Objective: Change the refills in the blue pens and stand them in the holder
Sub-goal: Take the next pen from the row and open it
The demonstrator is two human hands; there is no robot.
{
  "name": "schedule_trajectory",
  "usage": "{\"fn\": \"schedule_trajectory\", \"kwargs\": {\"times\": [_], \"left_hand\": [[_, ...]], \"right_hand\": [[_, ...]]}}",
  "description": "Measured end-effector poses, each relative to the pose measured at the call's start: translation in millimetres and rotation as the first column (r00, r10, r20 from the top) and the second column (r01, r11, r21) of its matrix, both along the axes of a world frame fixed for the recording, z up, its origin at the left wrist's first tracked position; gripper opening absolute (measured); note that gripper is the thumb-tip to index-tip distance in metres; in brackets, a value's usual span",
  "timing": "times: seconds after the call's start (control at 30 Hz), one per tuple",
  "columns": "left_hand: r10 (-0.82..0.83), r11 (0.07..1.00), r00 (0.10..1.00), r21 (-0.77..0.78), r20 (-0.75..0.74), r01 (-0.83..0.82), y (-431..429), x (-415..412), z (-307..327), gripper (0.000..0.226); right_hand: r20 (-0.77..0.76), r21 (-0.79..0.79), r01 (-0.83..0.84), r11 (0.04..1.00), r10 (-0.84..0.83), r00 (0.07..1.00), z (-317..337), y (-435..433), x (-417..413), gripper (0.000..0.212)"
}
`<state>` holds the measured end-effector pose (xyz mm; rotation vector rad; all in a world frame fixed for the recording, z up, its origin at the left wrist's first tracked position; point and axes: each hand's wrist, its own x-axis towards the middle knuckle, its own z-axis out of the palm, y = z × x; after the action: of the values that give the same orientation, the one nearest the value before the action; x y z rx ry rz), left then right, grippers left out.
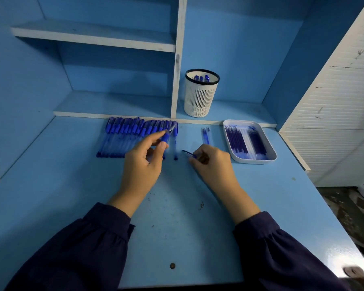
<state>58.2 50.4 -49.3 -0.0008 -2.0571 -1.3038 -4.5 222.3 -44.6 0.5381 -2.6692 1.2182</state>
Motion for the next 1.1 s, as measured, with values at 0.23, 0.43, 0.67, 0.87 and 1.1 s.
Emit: {"fn": "schedule_trajectory", "kwargs": {"times": [0.23,0.43,0.67,0.87,1.1], "left_hand": [[-0.022,0.983,0.999,-0.181,-0.039,0.015,-2.4,-1.8,-3.5,0.021],[-0.134,0.937,0.990,-0.328,-0.031,0.117,0.0,-2.2,-3.5,0.021],[-0.140,0.951,0.990,-0.279,0.001,0.135,0.6,0.0,-2.4,0.021],[-0.117,0.960,0.993,-0.258,-0.004,0.112,-0.7,0.9,-2.5,0.022],[-0.098,0.961,0.995,-0.259,0.010,0.097,-1.3,0.4,-4.0,0.022]], "right_hand": [[0.065,-0.242,-0.002,0.970,0.019,0.998,10.8,-1.4,3.4,0.021],[0.170,-0.456,-0.126,0.881,0.225,0.959,17.0,-4.2,8.1,0.020],[0.008,-0.385,-0.236,0.892,0.259,0.966,15.9,-2.0,10.0,0.009],[0.085,-0.434,-0.236,0.869,0.301,0.950,17.7,-0.3,8.5,0.011],[0.102,-0.433,-0.244,0.868,0.316,0.943,21.0,1.0,9.6,0.012]]}}
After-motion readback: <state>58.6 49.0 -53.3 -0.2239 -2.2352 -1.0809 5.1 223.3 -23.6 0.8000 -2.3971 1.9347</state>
